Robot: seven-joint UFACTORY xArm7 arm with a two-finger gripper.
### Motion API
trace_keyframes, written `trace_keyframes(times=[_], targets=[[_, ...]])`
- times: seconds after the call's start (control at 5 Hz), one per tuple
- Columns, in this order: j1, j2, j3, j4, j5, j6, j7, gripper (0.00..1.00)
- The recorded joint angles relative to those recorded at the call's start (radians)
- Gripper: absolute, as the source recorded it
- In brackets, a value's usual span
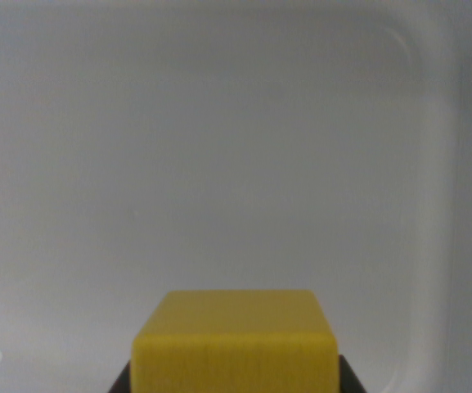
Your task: Pick yellow cube
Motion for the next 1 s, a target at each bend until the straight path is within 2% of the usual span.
trace_keyframes(times=[0.2, 0.4, 0.6, 0.8, 1.0], targets=[[0.0003, -0.012, 0.0, 0.026, -0.0027, 0.038, 0.003, 1.0], [0.0003, -0.012, 0.0, 0.026, -0.0027, 0.038, 0.003, 1.0], [0.0007, -0.024, 0.0, 0.049, -0.0051, 0.072, 0.005, 1.0], [0.0007, -0.024, 0.0, 0.049, -0.0051, 0.072, 0.005, 1.0], [0.0009, -0.033, -0.001, 0.069, -0.0072, 0.103, 0.007, 1.0]])
